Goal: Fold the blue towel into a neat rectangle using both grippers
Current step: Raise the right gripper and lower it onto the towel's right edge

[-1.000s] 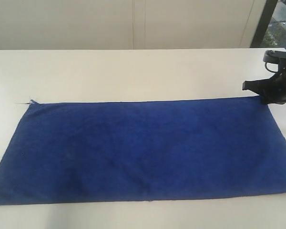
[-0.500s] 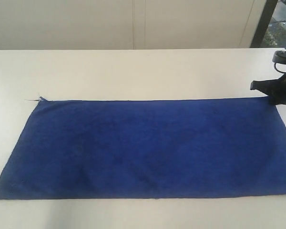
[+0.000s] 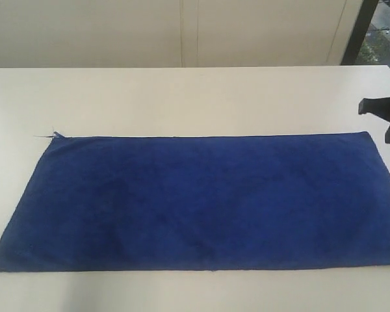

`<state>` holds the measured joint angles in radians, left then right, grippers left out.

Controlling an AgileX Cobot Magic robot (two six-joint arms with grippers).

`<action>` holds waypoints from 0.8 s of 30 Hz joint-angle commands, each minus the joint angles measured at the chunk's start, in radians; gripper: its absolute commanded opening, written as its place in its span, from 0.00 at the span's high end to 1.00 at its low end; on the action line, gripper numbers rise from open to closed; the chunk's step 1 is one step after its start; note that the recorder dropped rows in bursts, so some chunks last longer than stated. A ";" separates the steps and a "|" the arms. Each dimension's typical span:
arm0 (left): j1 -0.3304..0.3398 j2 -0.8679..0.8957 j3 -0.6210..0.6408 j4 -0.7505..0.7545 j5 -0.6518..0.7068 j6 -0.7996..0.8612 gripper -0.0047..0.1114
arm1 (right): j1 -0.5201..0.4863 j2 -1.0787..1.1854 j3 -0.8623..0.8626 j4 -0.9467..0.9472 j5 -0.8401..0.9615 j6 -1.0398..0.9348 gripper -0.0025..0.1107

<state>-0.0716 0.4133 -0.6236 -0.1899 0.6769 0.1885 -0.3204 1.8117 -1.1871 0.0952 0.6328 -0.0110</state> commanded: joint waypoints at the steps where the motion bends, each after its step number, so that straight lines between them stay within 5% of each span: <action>1: -0.001 -0.005 0.007 -0.010 0.005 -0.007 0.96 | 0.011 -0.044 0.114 0.004 0.018 -0.048 0.98; 5: -0.001 -0.005 0.007 -0.010 0.005 -0.007 0.96 | 0.011 -0.040 0.175 0.002 -0.015 -0.100 0.94; 8: -0.001 -0.005 0.007 -0.010 0.005 -0.007 0.96 | 0.011 -0.040 0.187 -0.007 -0.102 -0.102 0.76; 16: -0.001 -0.005 0.007 -0.010 0.005 -0.007 0.96 | 0.011 0.065 0.188 -0.069 -0.214 -0.117 0.54; 24: -0.001 -0.005 0.007 -0.010 0.005 -0.007 0.96 | 0.007 0.087 0.182 -0.125 -0.236 -0.122 0.52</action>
<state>-0.0716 0.4133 -0.6236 -0.1899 0.6769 0.1885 -0.3092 1.8908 -1.0038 -0.0103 0.4076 -0.1233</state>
